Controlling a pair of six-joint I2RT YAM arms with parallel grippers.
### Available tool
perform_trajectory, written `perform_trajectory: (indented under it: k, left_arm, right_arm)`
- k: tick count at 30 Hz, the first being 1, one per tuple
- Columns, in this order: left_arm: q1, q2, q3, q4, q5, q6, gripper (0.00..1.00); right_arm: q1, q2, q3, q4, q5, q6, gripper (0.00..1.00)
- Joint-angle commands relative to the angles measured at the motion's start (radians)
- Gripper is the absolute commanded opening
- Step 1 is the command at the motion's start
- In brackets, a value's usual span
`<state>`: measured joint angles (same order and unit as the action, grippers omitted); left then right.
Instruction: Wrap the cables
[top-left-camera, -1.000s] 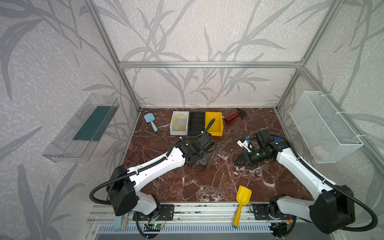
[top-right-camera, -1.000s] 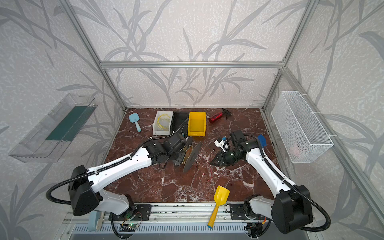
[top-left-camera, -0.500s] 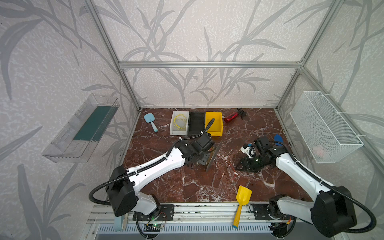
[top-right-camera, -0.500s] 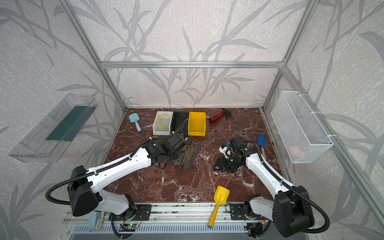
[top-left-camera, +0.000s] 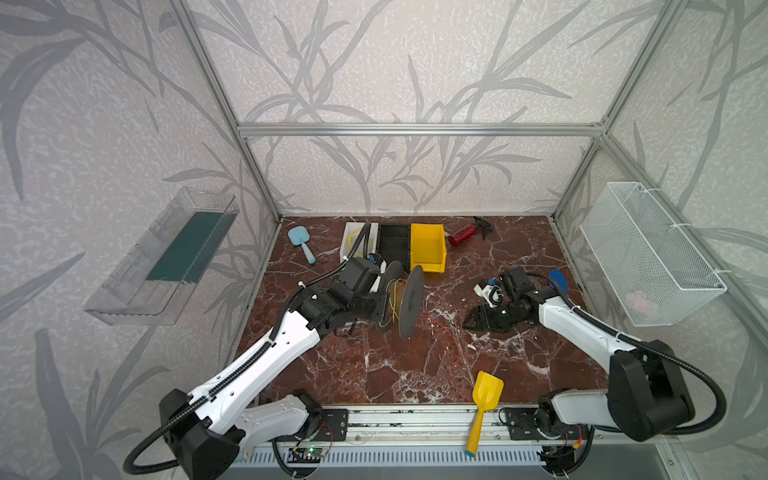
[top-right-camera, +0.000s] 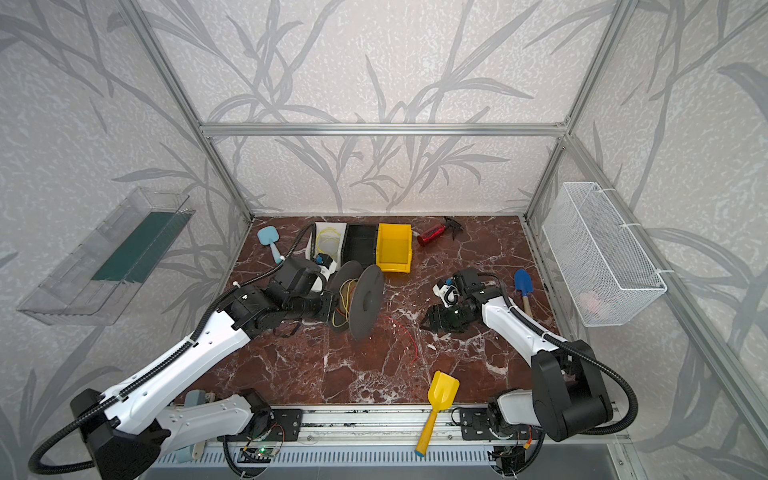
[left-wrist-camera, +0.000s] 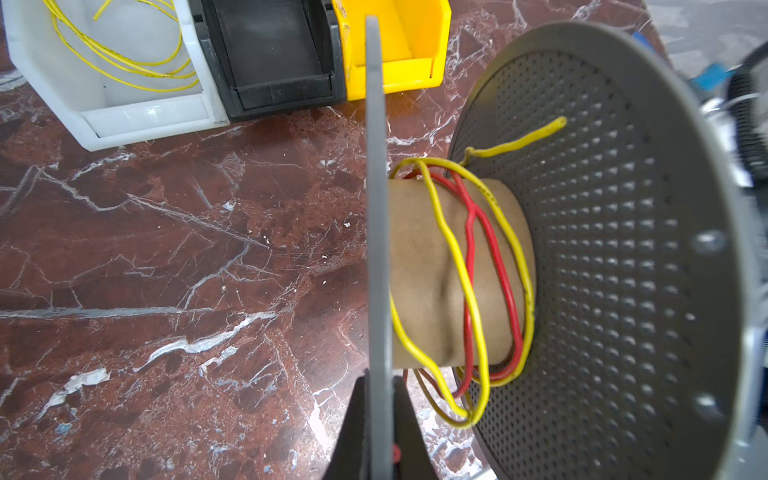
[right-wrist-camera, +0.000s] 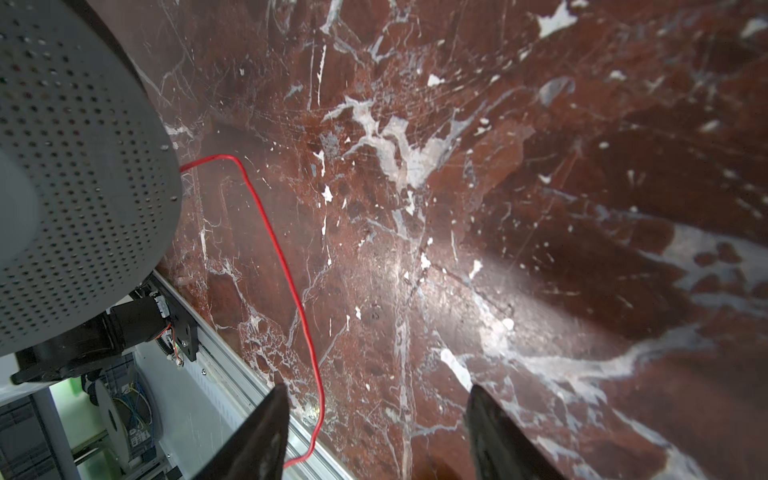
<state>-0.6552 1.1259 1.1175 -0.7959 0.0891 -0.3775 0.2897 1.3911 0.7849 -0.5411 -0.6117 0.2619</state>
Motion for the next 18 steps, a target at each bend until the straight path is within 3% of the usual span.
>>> perform_trajectory:
  k: [1,4,8,12,18]
  left_arm:
    - [0.017,-0.03,0.053,0.023,0.103,0.01,0.0]
    - [0.038,-0.047,0.063,0.049,0.14,-0.022,0.0]
    - [0.044,-0.053,0.096,0.036,0.129,-0.027,0.0]
    - [0.045,-0.046,0.123,0.008,0.103,-0.015,0.0]
    - [0.046,-0.05,0.148,0.007,0.081,-0.017,0.0]
  right_arm:
    - [0.002,0.051,0.023,0.144,-0.117,0.001,0.67]
    - [0.02,0.069,0.004,0.23,-0.229,0.036,0.67]
    - [0.044,0.036,-0.027,0.23,-0.272,0.051,0.68]
    - [0.043,-0.034,-0.056,0.115,-0.221,0.044,0.68]
    - [0.042,-0.214,-0.129,-0.027,-0.162,0.129,0.69]
